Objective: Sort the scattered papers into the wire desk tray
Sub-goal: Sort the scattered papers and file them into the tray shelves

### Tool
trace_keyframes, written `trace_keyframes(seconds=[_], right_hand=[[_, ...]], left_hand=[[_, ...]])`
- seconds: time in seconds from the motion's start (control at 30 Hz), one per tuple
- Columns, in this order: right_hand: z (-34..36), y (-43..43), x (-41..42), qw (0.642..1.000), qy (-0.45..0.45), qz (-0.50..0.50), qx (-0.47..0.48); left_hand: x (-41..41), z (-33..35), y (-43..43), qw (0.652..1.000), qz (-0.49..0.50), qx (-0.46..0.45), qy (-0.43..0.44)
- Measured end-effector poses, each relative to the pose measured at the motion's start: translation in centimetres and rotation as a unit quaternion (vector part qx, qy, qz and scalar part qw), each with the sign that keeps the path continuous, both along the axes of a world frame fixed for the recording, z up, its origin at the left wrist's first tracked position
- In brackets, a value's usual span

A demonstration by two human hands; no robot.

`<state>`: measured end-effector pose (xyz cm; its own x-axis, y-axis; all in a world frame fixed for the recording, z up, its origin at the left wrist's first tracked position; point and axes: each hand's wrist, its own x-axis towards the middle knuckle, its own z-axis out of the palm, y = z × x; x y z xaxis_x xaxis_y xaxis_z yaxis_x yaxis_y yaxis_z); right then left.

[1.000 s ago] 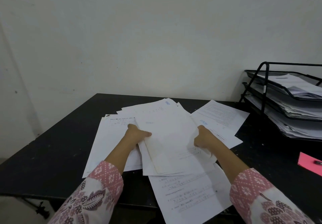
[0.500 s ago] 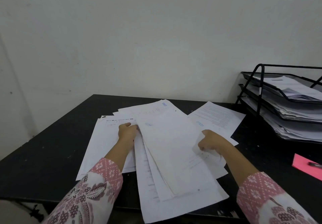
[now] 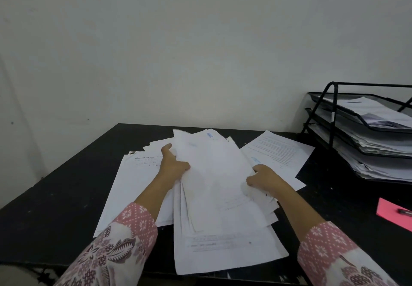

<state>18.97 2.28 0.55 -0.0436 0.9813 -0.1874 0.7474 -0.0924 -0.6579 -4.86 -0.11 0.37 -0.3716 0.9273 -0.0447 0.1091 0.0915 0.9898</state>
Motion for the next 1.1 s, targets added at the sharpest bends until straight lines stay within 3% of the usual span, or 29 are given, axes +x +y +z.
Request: trace_keyframes(seconds=[0.1,0.23,0.43,0.6,0.77,1.1], right_hand=[[0.2,0.6,0.6,0.989,0.149,-0.023,0.001],[2.0,1.5,1.7,0.949,0.312,-0.038,0.012],[7.3,1.9,2.1,0.898,0.403,-0.03,0.177],[9.8,1.6,2.2,0.86,0.436,-0.042,0.263],[9.5,1.3,2.4,0.875,0.376,-0.025,0.304],[8.8,1.4,2.4,0.885,0.348,-0.049,0.306]], left_hand=[[0.1,1.0,0.1,0.995,-0.021,0.077,-0.062],[0.7,4.6,0.6,0.981,-0.043,0.171,-0.083],[1.8,10.4,1.6,0.96,-0.062,0.27,-0.046],[2.7,12.1,2.9,0.972,-0.058,0.229,-0.014],[3.8,10.4,3.1,0.976,-0.048,0.209,0.028],[5.1,7.8,3.0,0.981,-0.031,0.183,0.059]])
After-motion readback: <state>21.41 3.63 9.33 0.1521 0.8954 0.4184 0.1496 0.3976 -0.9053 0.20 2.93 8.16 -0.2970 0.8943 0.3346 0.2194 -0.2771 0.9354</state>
